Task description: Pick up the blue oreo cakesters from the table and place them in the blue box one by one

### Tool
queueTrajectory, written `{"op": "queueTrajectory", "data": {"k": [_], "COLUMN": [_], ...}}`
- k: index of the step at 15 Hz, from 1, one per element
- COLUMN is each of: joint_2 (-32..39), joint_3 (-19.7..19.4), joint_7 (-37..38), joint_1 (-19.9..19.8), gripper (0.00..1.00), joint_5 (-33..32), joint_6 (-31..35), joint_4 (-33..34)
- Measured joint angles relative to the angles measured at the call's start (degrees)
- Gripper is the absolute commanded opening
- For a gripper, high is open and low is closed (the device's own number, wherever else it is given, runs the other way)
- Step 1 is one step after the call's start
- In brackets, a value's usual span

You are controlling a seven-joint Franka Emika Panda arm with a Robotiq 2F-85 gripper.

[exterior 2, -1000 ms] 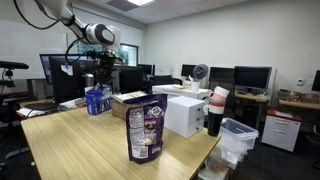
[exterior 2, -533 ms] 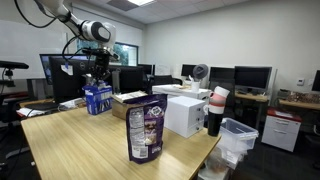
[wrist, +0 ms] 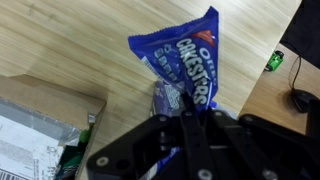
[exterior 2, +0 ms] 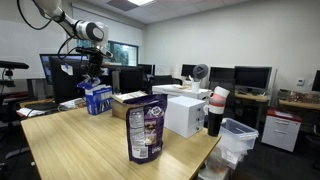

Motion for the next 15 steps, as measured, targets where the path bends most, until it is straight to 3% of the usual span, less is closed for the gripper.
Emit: {"op": "queueTrajectory", "data": {"k": [15], "joint_2": [7.6], "joint_3": [0.5], "joint_7": [4.3], "joint_1": [3.4], "gripper": [0.03], "joint_5": [0.0], "joint_6": [0.0], "joint_4": [12.1]}}
